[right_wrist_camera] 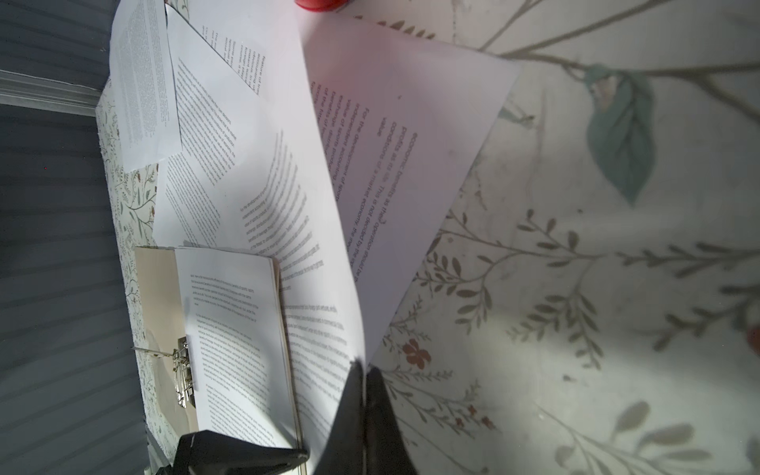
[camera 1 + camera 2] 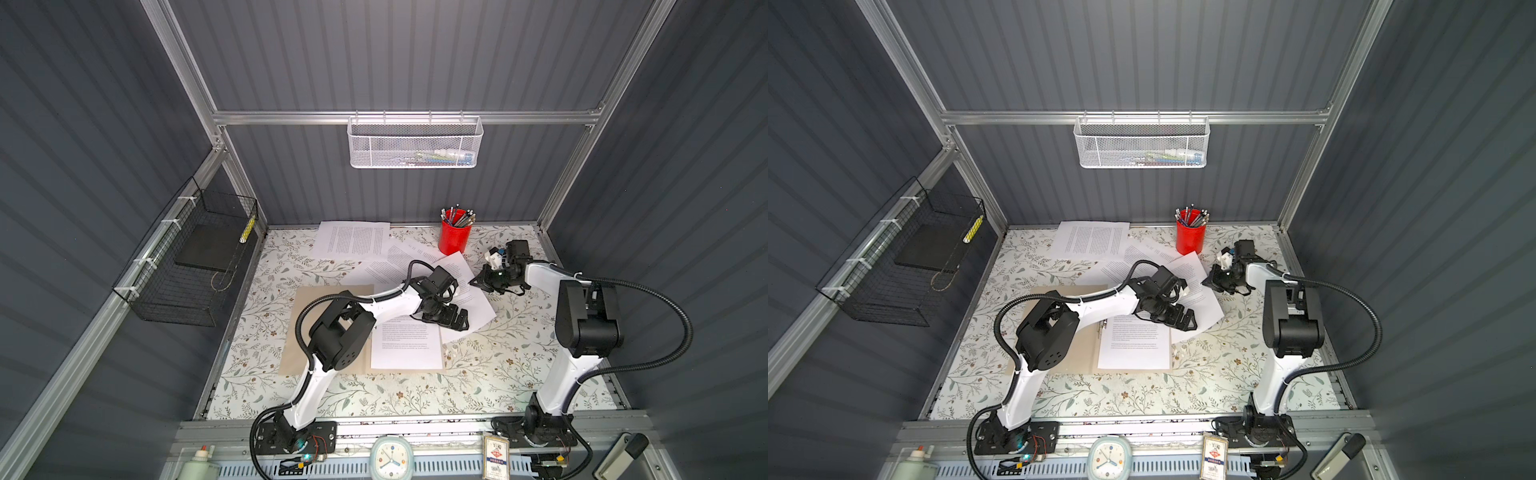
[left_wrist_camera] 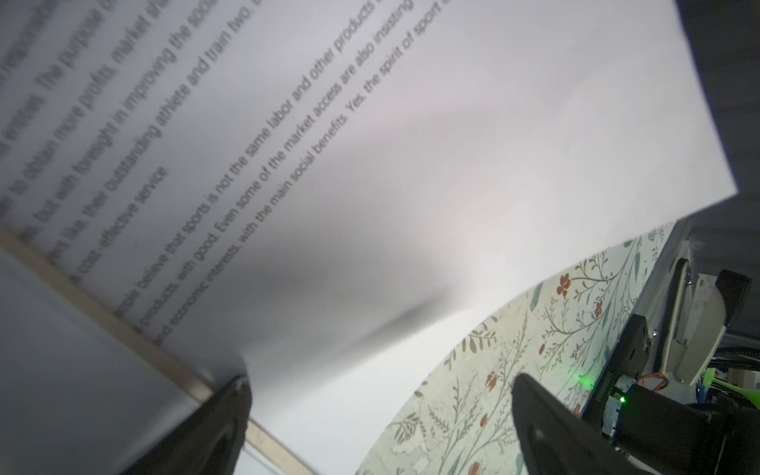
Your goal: Put the files into the folder
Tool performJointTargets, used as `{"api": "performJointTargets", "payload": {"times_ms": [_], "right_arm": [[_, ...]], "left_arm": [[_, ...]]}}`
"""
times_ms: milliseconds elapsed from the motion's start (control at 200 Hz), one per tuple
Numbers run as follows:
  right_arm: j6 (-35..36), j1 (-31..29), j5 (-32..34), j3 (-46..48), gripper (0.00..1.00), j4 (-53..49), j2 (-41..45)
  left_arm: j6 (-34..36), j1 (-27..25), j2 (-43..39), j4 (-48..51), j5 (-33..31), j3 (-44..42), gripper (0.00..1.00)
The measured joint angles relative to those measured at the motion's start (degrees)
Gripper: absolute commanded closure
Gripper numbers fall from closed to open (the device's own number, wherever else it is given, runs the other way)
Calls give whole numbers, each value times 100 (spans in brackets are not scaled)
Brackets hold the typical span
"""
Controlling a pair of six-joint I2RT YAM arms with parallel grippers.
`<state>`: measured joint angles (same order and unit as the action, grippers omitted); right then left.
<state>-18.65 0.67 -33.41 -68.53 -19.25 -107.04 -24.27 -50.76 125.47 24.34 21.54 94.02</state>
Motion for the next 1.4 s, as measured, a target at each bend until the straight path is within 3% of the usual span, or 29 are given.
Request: {"api": "performJointTargets", "payload": {"times_ms": [300,575,740,1061,1211,1401], "right_arm": [[-210,-28,721,590,100,-72,1764],[-302,-24,1537,890,100,-339,3014],[-339,-101,1744,896,100,-531,3519],[-341,-529,1985,892,100,-831,4135],[-463,-1071,1971,793,100,-824,3969],[-881,-1974,1674,372,100,-557,3335]], "left_arm": [[-11,24,-424,-247,479,-4,0],[68,24,-2789,-1631,710,-1047,0],[334,22,-4129,-2039,-284,-2149,0],[568,90,-5580,-1502,-3261,-3998,0],[457,195,-6022,-1141,-3958,-4382,0],[299,352,-6096,-933,-4280,-4415,0]]}}
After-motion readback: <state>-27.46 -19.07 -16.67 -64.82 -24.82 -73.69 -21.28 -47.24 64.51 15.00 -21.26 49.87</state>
